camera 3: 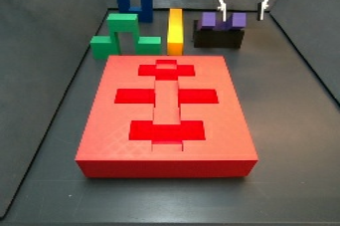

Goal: Pick up the purple object. Move up. Place the purple object on the fixture. Regrasp the purple object. Move to above the board. Insert the purple object.
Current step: Regrasp the purple object.

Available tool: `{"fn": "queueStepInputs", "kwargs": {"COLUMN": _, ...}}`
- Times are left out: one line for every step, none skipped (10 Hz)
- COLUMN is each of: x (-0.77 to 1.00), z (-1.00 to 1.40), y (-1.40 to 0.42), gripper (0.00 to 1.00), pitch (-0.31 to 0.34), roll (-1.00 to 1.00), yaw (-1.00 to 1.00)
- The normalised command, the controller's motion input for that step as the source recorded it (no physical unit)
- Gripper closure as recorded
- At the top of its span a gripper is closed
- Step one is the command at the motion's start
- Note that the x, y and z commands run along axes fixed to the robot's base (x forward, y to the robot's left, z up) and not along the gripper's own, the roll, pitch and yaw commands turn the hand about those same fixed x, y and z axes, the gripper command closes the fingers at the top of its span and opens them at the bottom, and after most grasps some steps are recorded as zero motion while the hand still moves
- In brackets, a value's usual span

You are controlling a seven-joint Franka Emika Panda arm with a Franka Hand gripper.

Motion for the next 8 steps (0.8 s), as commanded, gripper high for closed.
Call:
{"fn": "queueStepInputs", "kwargs": {"x": -0.28, "z": 0.13, "y": 0.00, "gripper": 0.00, "pitch": 0.077, "roll": 0.55, "yaw": -0.08}}
{"fn": "queueStepInputs", "kwargs": {"x": -0.15, "z": 0.03, "y": -0.06, "gripper": 0.00, "pitch": 0.120, "roll": 0.43, "yaw": -0.05}}
{"fn": "queueStepInputs", "kwargs": {"x": 0.00, "z": 0.00, "y": -0.10, "gripper": 0.00, "pitch": 0.069, "roll": 0.48, "yaw": -0.03}}
{"fn": "queueStepInputs", "kwargs": {"x": 0.00, "z": 0.00, "y": 0.00, "gripper": 0.00, "pitch": 0.020, "roll": 0.62, "yaw": 0.00}}
{"fn": "queueStepInputs", "kwargs": {"x": 0.00, "z": 0.00, "y": 0.00, "gripper": 0.00, "pitch": 0.026, "roll": 0.73, "yaw": 0.00}}
{"fn": "queueStepInputs", "kwargs": {"x": 0.00, "z": 0.00, "y": 0.00, "gripper": 0.00, "pitch": 0.069, "roll": 0.80, "yaw": 0.00}}
{"fn": "queueStepInputs", "kwargs": {"x": 0.00, "z": 0.03, "y": 0.00, "gripper": 0.00, "pitch": 0.131, "roll": 0.84, "yaw": 0.00}}
{"fn": "queueStepInputs", "kwargs": {"x": 0.00, "z": 0.01, "y": 0.00, "gripper": 0.00, "pitch": 0.126, "roll": 0.83, "yaw": 0.00}}
